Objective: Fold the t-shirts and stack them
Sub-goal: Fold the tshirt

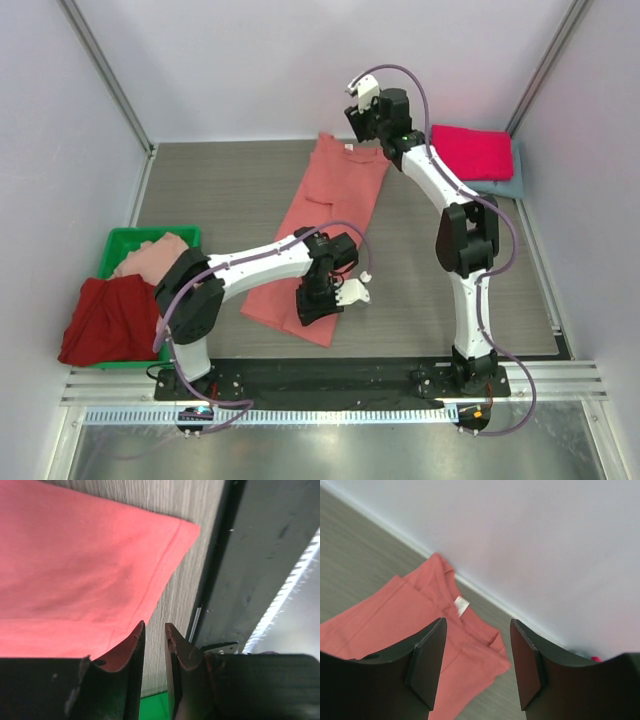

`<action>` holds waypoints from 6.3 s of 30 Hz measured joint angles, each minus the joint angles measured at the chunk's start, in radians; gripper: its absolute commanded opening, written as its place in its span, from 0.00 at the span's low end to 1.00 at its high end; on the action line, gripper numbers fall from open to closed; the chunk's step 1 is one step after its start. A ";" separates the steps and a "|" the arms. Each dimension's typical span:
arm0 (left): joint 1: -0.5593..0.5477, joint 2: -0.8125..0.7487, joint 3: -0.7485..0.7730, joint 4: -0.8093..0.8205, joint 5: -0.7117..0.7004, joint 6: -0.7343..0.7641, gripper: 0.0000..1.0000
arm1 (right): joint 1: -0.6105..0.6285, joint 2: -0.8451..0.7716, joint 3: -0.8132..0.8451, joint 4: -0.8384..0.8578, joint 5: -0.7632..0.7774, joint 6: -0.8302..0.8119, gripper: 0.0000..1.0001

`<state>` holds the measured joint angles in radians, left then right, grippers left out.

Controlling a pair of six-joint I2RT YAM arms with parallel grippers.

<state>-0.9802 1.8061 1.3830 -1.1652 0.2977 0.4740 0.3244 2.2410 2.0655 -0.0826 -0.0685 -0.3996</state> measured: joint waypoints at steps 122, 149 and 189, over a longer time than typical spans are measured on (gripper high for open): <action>0.547 -0.348 -0.755 0.641 0.174 -1.252 0.24 | 0.118 -0.795 -1.536 -0.380 -0.559 1.147 0.38; 0.537 -0.407 -0.750 0.637 0.122 -1.196 0.00 | 0.096 -0.850 -1.535 -0.327 -0.498 1.134 0.01; 0.622 0.078 -0.018 0.700 -0.036 -0.963 0.00 | -0.136 -0.458 -0.898 -0.245 -0.410 0.914 0.01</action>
<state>-0.3584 1.8839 1.3655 -0.4652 0.2615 -0.4889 0.1883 1.7832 1.1671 -0.3275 -0.4782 0.5144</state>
